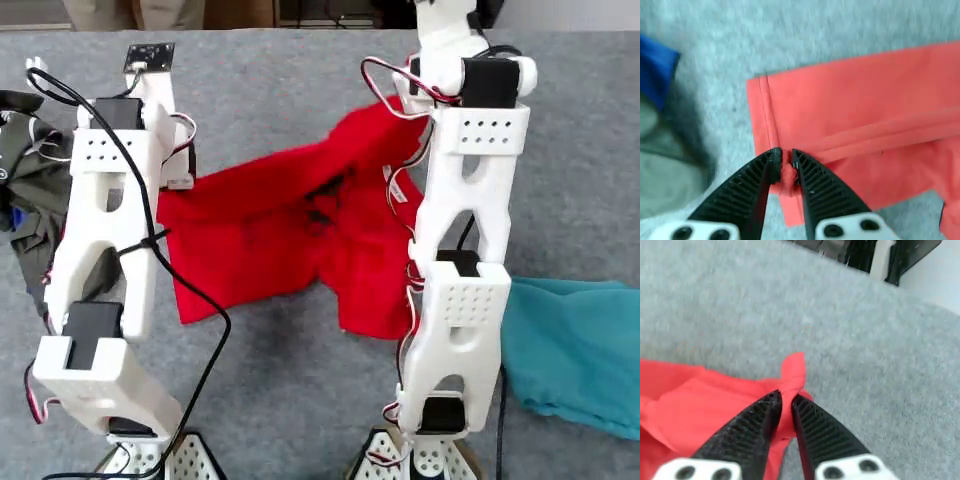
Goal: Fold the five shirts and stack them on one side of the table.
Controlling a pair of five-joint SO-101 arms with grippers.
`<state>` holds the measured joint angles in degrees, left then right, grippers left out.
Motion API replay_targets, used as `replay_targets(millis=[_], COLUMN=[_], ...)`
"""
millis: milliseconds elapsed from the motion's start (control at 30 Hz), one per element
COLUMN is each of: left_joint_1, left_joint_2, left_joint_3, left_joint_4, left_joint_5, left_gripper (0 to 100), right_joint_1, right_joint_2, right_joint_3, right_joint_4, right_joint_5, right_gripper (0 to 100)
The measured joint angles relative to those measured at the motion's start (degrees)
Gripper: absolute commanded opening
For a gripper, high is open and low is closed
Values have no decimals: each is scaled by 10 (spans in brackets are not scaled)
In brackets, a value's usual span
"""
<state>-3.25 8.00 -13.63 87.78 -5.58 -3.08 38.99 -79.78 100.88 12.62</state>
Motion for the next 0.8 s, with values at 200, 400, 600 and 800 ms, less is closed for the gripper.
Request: replay_targets(millis=[200,400,600,800], left_joint_1=[0,2,48,68], left_joint_2=[-22,-27,-30,-72], left_joint_3=[0,-1,79,187], left_joint_4=[61,105,120,85], left_joint_5=[-30,-31,-31,-31], left_gripper=[19,19,19,19], right_joint_1=[23,25,25,53], right_joint_2=[-9,-132,-286,-375], right_joint_3=[55,273,515,653], right_joint_4=[4,4,4,1], right_joint_5=[11,43,69,77], right_gripper=[5,5,5,5])
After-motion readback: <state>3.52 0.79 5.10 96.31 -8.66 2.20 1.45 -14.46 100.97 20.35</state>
